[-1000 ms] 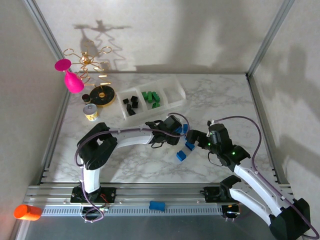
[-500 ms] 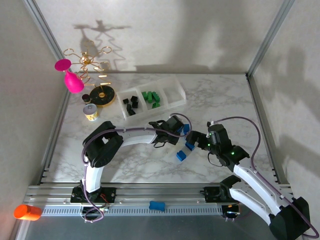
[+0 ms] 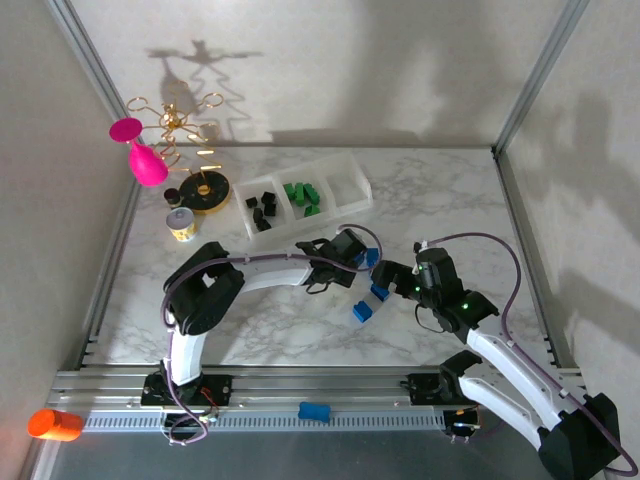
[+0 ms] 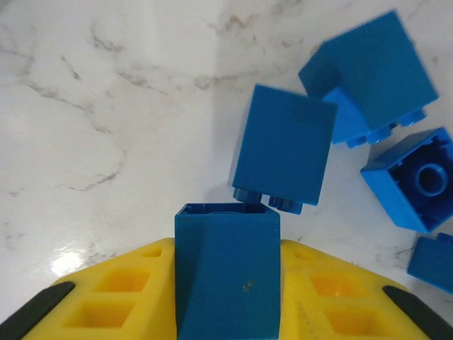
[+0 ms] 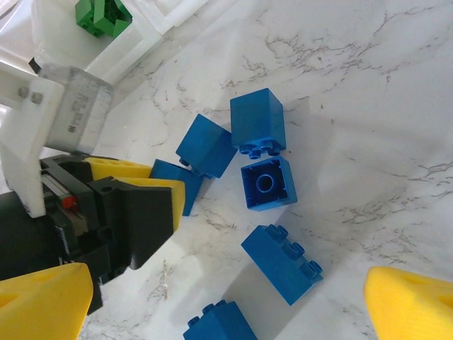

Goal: Sort the legos into containers by color
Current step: Pick up the lego from the center of the table.

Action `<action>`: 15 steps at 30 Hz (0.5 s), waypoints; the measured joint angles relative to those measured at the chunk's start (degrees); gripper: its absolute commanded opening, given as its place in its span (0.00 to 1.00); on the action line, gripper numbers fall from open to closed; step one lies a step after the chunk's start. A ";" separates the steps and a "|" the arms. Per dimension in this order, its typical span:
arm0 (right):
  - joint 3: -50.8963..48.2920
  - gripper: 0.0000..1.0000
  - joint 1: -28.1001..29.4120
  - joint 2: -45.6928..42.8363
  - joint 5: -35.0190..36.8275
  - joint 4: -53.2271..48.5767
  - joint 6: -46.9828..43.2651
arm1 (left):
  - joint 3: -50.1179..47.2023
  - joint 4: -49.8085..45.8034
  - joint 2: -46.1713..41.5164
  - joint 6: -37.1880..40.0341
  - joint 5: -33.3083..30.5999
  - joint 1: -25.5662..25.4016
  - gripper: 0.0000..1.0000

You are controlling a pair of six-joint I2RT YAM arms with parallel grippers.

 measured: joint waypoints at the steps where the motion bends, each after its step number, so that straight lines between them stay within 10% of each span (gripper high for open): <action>1: 0.02 0.99 -0.07 0.20 0.00 0.04 -0.04 | 0.00 -0.04 -0.83 -0.20 0.00 0.33 0.34; 15: 3.65 0.99 -6.38 8.04 -2.03 6.73 -2.62 | 22.12 -0.70 3.34 -3.91 -4.57 9.97 0.34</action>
